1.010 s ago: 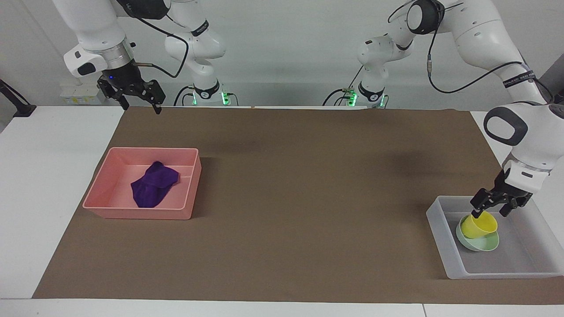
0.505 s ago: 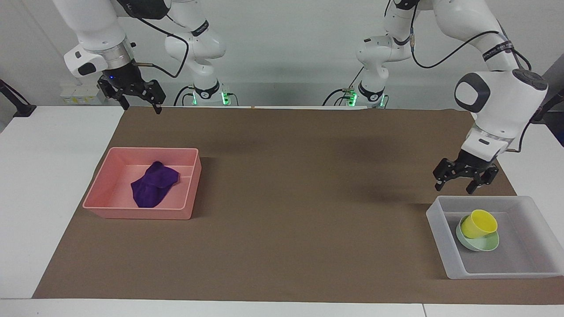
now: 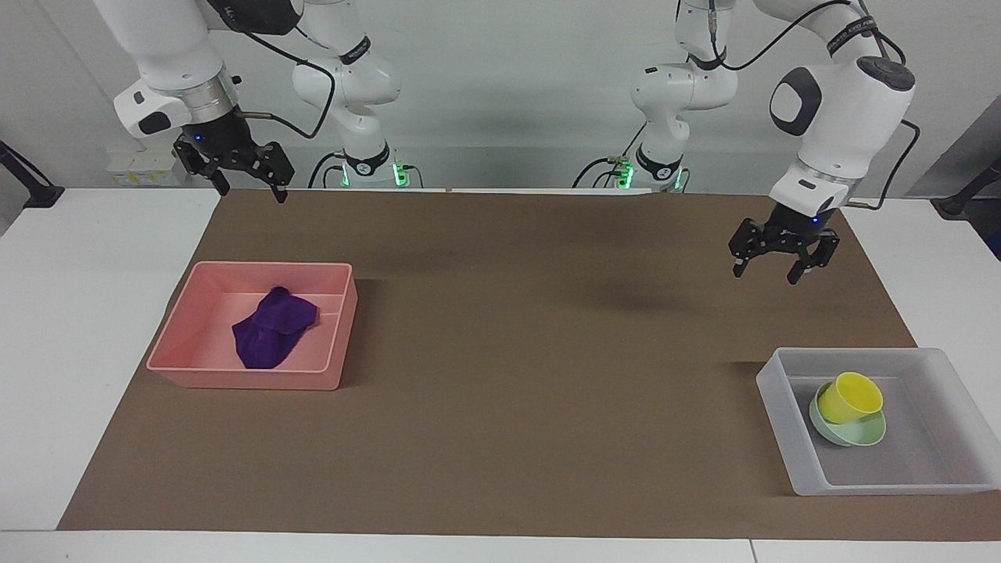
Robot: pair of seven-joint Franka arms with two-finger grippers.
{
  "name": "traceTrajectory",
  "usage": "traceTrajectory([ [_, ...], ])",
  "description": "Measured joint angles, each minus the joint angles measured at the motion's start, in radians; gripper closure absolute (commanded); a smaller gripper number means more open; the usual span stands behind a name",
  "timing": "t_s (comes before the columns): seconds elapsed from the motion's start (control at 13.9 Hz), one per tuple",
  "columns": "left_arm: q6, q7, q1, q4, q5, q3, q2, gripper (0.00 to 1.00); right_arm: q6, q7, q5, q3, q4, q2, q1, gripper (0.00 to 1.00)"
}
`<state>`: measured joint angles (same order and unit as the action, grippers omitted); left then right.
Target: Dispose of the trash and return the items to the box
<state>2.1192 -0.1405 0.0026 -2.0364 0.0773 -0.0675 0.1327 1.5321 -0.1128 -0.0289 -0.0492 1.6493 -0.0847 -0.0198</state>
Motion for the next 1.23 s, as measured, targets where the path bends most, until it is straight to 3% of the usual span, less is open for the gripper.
traceTrajectory([
  [0.29, -0.121, 0.035, -0.012, 0.105, -0.017, 0.001, -0.009, 0.00, 0.000, 0.000, 0.000, 0.000, 0.001, 0.000, 0.000, 0.00],
  [0.79, -0.401, 0.036, -0.010, 0.391, -0.052, 0.013, -0.123, 0.00, 0.000, 0.000, 0.000, 0.000, 0.001, 0.000, 0.000, 0.00],
  [1.23, -0.497, 0.041, -0.010, 0.405, -0.072, 0.013, -0.129, 0.00, 0.000, 0.000, 0.000, -0.002, 0.001, 0.000, -0.011, 0.00],
])
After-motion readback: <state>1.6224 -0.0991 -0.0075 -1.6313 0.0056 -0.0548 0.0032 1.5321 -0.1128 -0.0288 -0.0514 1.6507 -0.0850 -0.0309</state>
